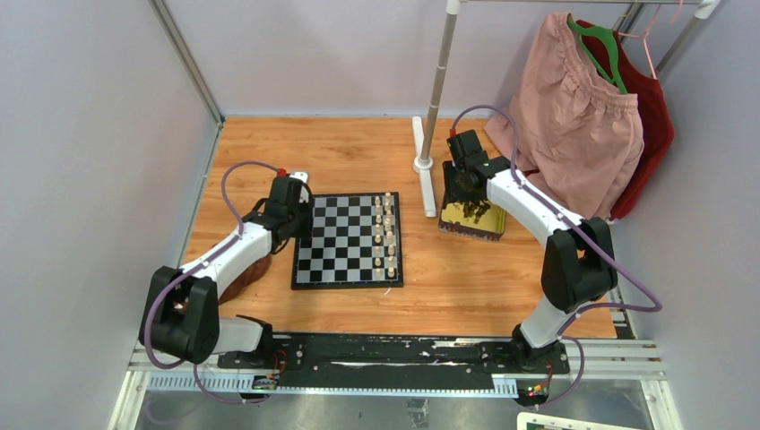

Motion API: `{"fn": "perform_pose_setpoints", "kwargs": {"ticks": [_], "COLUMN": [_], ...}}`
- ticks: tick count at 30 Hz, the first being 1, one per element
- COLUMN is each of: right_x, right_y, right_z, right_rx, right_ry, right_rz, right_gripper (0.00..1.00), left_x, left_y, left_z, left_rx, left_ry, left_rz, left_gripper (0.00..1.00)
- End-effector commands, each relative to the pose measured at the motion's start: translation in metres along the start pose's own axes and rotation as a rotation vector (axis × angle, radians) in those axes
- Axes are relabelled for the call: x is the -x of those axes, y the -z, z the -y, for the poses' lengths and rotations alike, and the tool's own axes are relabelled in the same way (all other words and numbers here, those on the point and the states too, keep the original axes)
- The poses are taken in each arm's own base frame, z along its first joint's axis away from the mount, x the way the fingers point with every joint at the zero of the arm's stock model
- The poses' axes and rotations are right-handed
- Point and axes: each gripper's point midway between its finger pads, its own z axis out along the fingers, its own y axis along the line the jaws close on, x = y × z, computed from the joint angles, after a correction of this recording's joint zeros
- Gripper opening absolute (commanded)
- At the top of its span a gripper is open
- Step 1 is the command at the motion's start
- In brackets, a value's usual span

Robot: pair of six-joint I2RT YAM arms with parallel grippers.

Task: Set up the chess pieces on the board
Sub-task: Pick up the chess piece from the chessboard, then place the chess piece on the chessboard.

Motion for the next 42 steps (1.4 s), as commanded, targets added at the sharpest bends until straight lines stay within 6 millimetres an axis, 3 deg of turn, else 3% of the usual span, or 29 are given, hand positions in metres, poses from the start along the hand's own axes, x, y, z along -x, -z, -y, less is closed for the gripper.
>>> {"fn": "perform_pose_setpoints", "kwargs": {"ticks": [1, 15, 23, 33, 42], "right_x": [-0.001, -0.005, -0.006, -0.007, -0.009], "right_y": [-0.004, -0.005, -0.005, -0.005, -0.006], "right_z": [0.003, 0.004, 0.004, 0.001, 0.0], "right_rx": [-0.01, -0.014, -0.012, -0.005, -0.005], "right_ry": [-0.011, -0.013, -0.015, -0.015, -0.013], "right_rz": [-0.012, -0.018, -0.017, -0.018, -0.023], "right_gripper": [0.48, 0.48, 0.48, 0.48, 0.48], "left_x": [0.014, 0.014, 0.019, 0.007, -0.011], "left_y": [-0.001, -0.003, 0.006, 0.023, 0.022], "left_z": [0.004, 0.004, -0.001, -0.005, 0.0], "left_rx": [-0.003, -0.002, 0.026, 0.03, 0.005], "left_ry": [-0.005, -0.005, 0.003, 0.031, 0.042], "left_rz": [0.031, 0.021, 0.031, 0.008, -0.029], "left_gripper": [0.38, 0.22, 0.13, 0.12, 0.12]}}
